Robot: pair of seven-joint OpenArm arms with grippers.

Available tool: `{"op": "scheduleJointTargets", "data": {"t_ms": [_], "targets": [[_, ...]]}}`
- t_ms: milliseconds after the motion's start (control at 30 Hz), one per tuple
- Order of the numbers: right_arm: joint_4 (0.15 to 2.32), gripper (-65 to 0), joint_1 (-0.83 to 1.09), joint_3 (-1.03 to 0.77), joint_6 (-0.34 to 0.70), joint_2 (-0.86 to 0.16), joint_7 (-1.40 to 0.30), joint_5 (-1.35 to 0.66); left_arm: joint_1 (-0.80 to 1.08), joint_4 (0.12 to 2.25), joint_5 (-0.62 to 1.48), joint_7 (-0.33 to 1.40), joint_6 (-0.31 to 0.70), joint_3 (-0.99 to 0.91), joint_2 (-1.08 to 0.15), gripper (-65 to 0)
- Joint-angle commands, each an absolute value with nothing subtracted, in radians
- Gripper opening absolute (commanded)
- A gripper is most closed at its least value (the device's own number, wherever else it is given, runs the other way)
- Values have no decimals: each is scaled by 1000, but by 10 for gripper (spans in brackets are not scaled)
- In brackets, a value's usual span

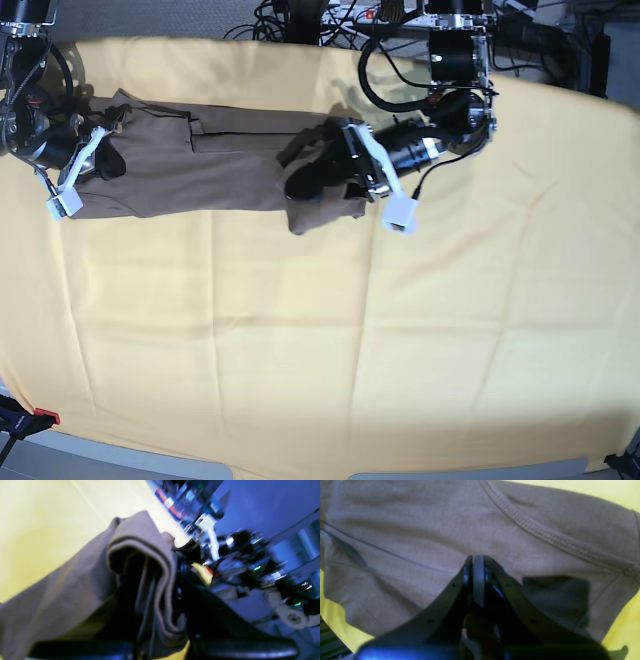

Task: Fold the T-shirt properly
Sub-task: 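Fold the strip end with the left gripper toward the right gripper, then release the folded shirt and lift both grippers away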

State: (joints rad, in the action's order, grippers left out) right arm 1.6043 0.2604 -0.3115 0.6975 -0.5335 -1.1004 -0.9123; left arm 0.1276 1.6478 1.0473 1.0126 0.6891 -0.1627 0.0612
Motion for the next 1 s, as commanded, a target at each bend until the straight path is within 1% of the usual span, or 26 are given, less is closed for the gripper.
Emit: {"op": "scheduleJointTargets", "data": {"t_ms": [0, 133, 167, 200, 267, 300, 333, 433, 533, 600, 700, 733, 767, 800, 833, 967], "targets": [[1613, -650, 257, -317, 698, -549, -1115, -901, 116, 1664, 1050, 986, 698, -139, 70, -650], [1613, -650, 257, -317, 698, -549, -1115, -901, 116, 1664, 1006, 964, 698, -77, 69, -650], [1613, -650, 257, -317, 698, -549, -1115, -901, 116, 1664, 998, 956, 698, -71, 69, -624], [1613, -650, 257, -317, 698, -549, -1115, -901, 116, 1664, 999, 952, 698, -69, 70, -534], [1613, -650, 257, -317, 698, -549, -1115, -902, 116, 1664, 1007, 942, 698, -69, 69, -327], [1613, -650, 257, -317, 698, -549, -1115, -910, 116, 1664, 1014, 942, 698, -69, 69, -258], [1613, -650, 257, -317, 698, -549, -1115, -919, 116, 1664, 1019, 941, 698, -69, 70, -234], [1613, -650, 255, -317, 698, -549, -1114, -920, 117, 1664, 1082, 944, 698, -69, 69, -234], [1613, -593, 252, -317, 698, -549, -1114, -920, 116, 1664, 1205, 984, 698, -70, 69, -234], [1613, -539, 251, -317, 698, -549, -1113, -921, 116, 1664, 1261, 1018, 698, -70, 69, -234], [1613, -398, 249, -317, 698, -550, -1110, -947, 116, 1665, 1273, 1043, 698, -76, 69, -244], [1614, -350, 249, -318, 698, -553, -1109, -976, 115, 1664, 1273, 1043, 698, -81, 69, -296], [1617, -316, 245, -321, 698, -558, -1110, -1017, 116, 1665, 1273, 1042, 698, -88, 69, -393], [1619, -301, 236, -325, 698, -565, -1110, -1063, 115, 1665, 1266, 1042, 698, -98, 69, -519], [1624, -301, 228, -335, 698, -572, -1110, -1102, 116, 1665, 1253, 1040, 698, -109, 68, -645], [1673, -301, 162, -429, 698, -581, -1122, -1190, 116, 1665, 1188, 1040, 698, -166, 59, -650]]}}
